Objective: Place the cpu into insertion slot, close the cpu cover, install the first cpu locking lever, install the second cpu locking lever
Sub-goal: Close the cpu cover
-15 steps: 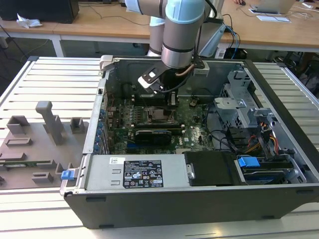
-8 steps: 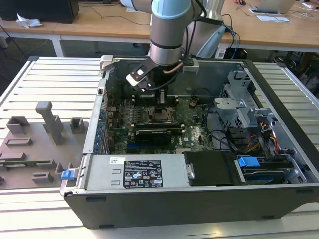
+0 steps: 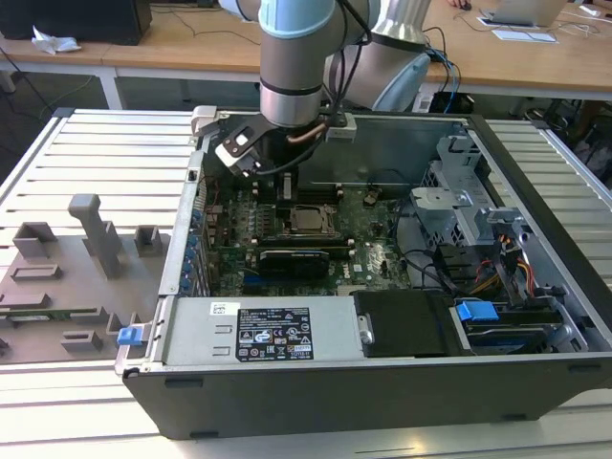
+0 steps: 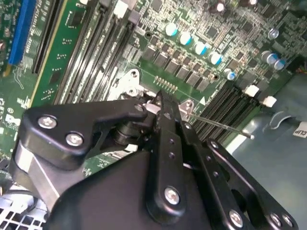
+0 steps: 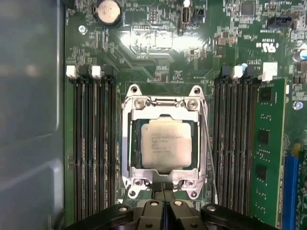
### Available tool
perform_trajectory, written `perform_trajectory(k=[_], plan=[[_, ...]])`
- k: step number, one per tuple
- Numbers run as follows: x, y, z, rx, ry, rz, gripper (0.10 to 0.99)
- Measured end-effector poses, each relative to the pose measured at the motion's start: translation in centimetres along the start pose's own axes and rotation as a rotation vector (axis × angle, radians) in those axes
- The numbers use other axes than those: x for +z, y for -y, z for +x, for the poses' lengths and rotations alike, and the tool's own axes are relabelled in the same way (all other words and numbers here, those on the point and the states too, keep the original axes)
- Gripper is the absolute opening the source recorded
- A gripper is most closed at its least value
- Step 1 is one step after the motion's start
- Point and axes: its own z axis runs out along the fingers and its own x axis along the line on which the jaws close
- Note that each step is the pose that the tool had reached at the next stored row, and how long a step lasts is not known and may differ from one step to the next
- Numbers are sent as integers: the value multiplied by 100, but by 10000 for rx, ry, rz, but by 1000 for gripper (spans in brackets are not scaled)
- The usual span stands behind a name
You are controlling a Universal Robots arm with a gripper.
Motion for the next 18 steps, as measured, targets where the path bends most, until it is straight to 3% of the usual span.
perform_trajectory(k=[5,12,15,18], plan=[[15,0,0,-27,-53,0,106],[57,-26,-1,-50,-378,3,106],[60,-97,-2,-69,-486,5,106],[55,-159,-3,-91,-529,3,106]])
